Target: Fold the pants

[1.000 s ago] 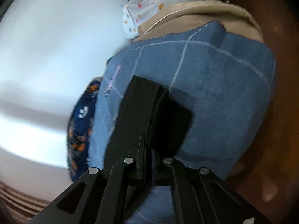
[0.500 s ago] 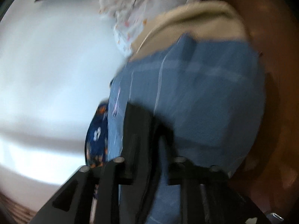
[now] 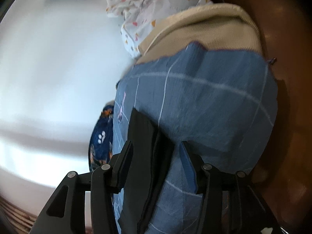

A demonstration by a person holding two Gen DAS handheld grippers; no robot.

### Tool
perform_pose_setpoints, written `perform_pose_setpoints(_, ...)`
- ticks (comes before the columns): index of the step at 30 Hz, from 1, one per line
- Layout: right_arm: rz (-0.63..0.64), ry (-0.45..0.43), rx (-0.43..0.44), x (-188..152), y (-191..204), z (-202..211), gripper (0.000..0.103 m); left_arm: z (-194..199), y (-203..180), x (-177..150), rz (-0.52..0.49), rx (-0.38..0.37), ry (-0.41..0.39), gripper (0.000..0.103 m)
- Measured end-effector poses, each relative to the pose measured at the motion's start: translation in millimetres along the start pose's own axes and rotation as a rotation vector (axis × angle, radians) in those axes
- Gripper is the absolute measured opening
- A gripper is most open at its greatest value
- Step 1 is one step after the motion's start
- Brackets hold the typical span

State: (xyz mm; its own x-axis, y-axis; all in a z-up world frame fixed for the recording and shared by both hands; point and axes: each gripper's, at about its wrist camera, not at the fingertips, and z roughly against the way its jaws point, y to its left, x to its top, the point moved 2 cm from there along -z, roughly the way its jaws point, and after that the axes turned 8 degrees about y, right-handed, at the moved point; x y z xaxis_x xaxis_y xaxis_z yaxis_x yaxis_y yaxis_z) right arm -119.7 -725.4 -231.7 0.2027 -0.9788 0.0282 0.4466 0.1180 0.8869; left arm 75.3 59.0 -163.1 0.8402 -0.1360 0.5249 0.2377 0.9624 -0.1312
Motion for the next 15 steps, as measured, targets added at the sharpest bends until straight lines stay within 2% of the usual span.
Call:
perform_pose_setpoints(4,0.017,-0.001,0.031,-3,4,-4,0.048,1,7,-7,0.043,-0.016,0.012,0.092)
perform_pose_setpoints(8,-0.092,-0.049,0.205,-3,-18,11,0.048,-1,8,-9,0.054,-0.02,0.03,0.093)
perform_pose_setpoints(9,-0.113,-0.074,0.214,-3,-26,18,0.048,-1,8,-9,0.056,-0.023,0.031,0.093)
perform_pose_setpoints(11,-0.097,-0.072,0.167,-1,-30,22,0.044,-2,7,-8,0.054,-0.03,0.034,0.093)
perform_pose_setpoints(12,-0.079,-0.061,0.142,-2,-30,22,0.034,-3,5,-9,0.051,-0.028,0.039,0.093)
perform_pose_setpoints(13,-0.054,-0.054,0.112,-2,-28,22,0.029,-4,5,-9,0.049,-0.025,0.045,0.093)
perform_pose_setpoints(15,0.031,-0.049,0.004,-3,-17,21,0.025,-5,4,-9,0.046,-0.022,0.051,0.093)
